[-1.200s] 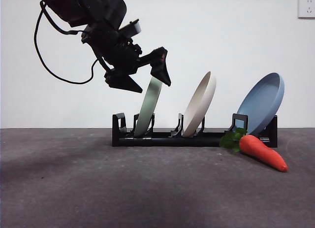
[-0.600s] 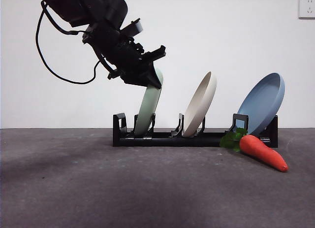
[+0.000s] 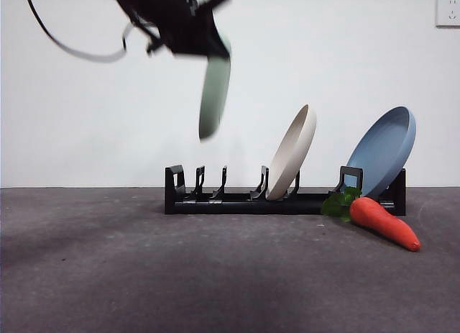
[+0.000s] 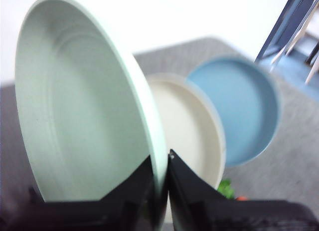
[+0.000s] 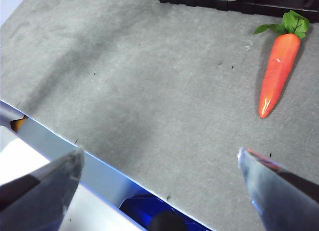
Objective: Take the green plate from the plate rack,put the plate on the table,take the carrot from the table,put the carrot in the plate
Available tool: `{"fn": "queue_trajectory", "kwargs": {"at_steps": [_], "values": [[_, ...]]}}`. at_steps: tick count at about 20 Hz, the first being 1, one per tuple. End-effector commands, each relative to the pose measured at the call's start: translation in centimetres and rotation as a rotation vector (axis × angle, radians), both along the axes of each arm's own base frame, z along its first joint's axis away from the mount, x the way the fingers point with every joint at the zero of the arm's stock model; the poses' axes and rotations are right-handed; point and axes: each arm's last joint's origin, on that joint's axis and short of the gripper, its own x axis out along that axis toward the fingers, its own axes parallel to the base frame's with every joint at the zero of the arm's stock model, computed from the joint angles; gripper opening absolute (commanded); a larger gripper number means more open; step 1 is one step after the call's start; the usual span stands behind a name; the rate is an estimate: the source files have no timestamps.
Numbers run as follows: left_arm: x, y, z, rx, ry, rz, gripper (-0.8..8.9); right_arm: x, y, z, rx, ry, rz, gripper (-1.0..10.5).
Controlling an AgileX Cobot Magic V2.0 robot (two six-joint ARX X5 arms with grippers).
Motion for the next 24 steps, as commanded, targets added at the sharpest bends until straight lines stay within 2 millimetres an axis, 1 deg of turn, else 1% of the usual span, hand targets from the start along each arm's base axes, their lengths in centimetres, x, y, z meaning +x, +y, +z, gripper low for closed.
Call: {"fn": "queue_trajectory", "kwargs": {"at_steps": [1, 2, 3, 4, 6, 8, 10, 12, 14, 16, 17, 21, 24], "values": [[-2.3, 0.7, 3.0, -0.005, -0.042, -0.012, -0.08, 0.0, 0.0, 0.1, -0.005, -0.012, 0.007, 6.0], [-3.9, 1.0, 4.4, 0.019, -0.063, -0.03, -0.07, 0.0, 0.0, 0.1, -0.005, -0.012, 0.007, 6.0], [-5.4, 1.1, 5.4, 0.063, -0.086, -0.047, -0.07, 0.0, 0.0, 0.1, -0.005, -0.012, 0.006, 6.0], [-7.4, 1.2, 6.4, 0.145, -0.109, -0.053, -0.07, 0.0, 0.0, 0.1, -0.005, -0.012, 0.007, 6.0], [-11.0, 0.9, 7.1, 0.336, -0.123, -0.072, -0.06, 0.0, 0.0, 0.1, -0.005, -0.012, 0.006, 6.0], [-14.1, 0.0, 6.8, 0.526, -0.108, -0.114, -0.06, 0.0, 0.0, 0.1, -0.005, -0.012, 0.007, 6.0], [-16.0, -1.3, 6.1, 0.666, -0.086, -0.135, -0.06, 0.0, 0.0, 0.1, -0.004, -0.012, 0.006, 6.0], [-17.5, -2.7, 5.1, 0.764, -0.087, -0.176, -0.05, 0.0, 0.0, 0.1, -0.004, -0.011, 0.007, 6.0], [-19.0, -4.5, 3.3, 0.837, -0.099, -0.216, -0.05, 0.0, 0.0, 0.1, -0.005, -0.011, 0.007, 6.0], [-20.1, -6.0, 0.4, 0.933, -0.107, -0.218, -0.05, 0.0, 0.0, 0.1, -0.005, -0.011, 0.007, 6.0], [-20.4, -6.6, -1.2, 0.97, -0.109, -0.247, -0.06, 0.0, 0.0, 0.1, -0.005, -0.011, 0.007, 6.0], [-21.8, -8.1, -7.8, 1.07, -0.157, -0.295, -0.06, 0.0, 0.0, 0.1, -0.004, -0.011, 0.007, 6.0], [-22.8, -9.2, -12.1, 1.214, -0.217, -0.347, -0.06, 0.0, 0.0, 0.1, -0.005, -0.011, 0.007, 5.9]]}}
